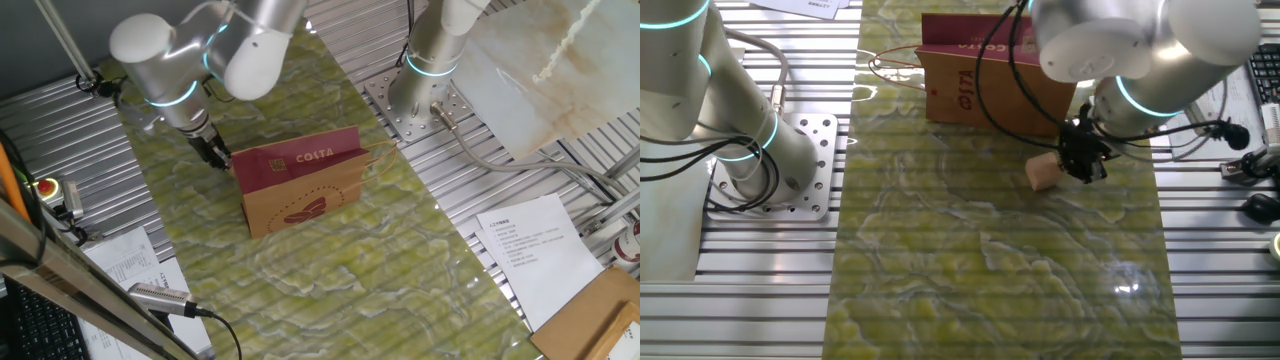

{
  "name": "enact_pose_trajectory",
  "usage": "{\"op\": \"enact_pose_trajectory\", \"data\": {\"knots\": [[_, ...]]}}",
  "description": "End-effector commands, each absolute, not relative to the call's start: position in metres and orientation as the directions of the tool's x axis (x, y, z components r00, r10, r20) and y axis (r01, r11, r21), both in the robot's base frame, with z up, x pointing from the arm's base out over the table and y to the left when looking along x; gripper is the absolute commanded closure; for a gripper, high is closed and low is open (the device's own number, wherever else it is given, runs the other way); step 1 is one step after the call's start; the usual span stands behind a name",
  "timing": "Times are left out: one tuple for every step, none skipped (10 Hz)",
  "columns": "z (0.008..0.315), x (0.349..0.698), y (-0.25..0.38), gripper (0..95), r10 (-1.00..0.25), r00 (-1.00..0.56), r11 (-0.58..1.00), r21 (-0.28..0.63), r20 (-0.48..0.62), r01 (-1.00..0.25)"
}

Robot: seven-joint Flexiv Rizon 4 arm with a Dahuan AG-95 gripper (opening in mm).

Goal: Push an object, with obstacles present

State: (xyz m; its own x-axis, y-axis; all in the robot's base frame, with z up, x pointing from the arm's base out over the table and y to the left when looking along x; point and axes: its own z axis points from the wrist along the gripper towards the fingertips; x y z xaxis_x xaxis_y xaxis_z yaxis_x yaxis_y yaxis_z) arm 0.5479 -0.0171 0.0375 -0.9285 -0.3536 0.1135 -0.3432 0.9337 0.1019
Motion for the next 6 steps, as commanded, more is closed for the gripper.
{"op": "enact_pose_trajectory", "data": {"knots": [[0.035, 0.542, -0.018, 95.0, -0.355, -0.928, 0.933, 0.100, 0.115, -0.345], [0.033, 0.537, -0.019, 95.0, -0.356, -0.927, 0.933, 0.095, 0.116, -0.346], [0.033, 0.535, -0.019, 95.0, -0.357, -0.927, 0.933, 0.095, 0.118, -0.347], [0.033, 0.533, -0.019, 95.0, -0.357, -0.926, 0.933, 0.092, 0.121, -0.348], [0.033, 0.532, -0.019, 95.0, -0.355, -0.926, 0.934, 0.086, 0.129, -0.347], [0.034, 0.531, -0.018, 95.0, -0.354, -0.925, 0.935, 0.081, 0.135, -0.346]]}}
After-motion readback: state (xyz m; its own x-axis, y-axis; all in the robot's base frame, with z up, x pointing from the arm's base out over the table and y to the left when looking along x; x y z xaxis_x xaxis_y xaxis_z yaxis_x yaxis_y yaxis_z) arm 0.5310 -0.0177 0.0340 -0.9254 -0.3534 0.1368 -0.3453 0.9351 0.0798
